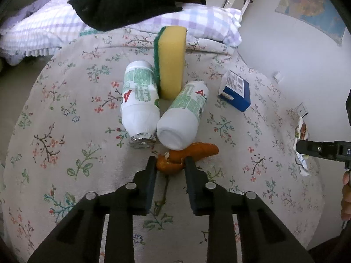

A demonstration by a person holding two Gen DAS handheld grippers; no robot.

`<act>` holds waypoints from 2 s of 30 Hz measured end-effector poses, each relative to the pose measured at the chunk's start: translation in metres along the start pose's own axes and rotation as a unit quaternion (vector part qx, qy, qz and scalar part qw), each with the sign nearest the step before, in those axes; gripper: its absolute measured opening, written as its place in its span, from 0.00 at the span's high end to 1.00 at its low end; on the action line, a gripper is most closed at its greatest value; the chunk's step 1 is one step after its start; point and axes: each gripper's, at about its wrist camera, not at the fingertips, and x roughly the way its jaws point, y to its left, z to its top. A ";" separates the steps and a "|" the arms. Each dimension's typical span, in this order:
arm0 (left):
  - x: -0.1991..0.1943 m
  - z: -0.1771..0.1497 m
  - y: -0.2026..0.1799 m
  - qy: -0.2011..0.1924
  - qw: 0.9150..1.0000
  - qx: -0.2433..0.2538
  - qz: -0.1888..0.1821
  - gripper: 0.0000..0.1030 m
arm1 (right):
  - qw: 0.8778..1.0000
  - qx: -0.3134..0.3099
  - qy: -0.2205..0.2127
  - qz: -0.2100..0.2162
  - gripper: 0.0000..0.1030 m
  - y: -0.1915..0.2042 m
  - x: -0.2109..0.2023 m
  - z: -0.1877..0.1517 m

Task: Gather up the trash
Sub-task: 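Grasp the orange wrapper with the left tool while the right tool grasps the pecan snack bag, then carry both to the wastebasket, left tool drops wrapper while right tool drops snack bag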

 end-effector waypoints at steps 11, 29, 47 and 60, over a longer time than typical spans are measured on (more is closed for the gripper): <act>-0.027 -0.001 -0.006 -0.008 1.000 0.015 -0.011 0.79 | 1.000 -0.003 -0.007 0.001 0.57 0.009 -0.008 -0.001; -0.103 -0.014 0.064 -0.037 0.998 -0.026 0.033 0.80 | 0.998 -0.053 -0.015 0.034 0.57 0.095 -0.008 -0.009; -0.164 -0.036 0.173 -0.049 0.990 -0.090 0.102 0.79 | 0.990 -0.128 0.005 0.056 0.57 0.207 0.029 -0.023; -0.192 -0.062 0.253 -0.044 0.969 -0.173 0.171 0.78 | 0.980 -0.177 0.029 0.084 0.57 0.292 0.059 -0.046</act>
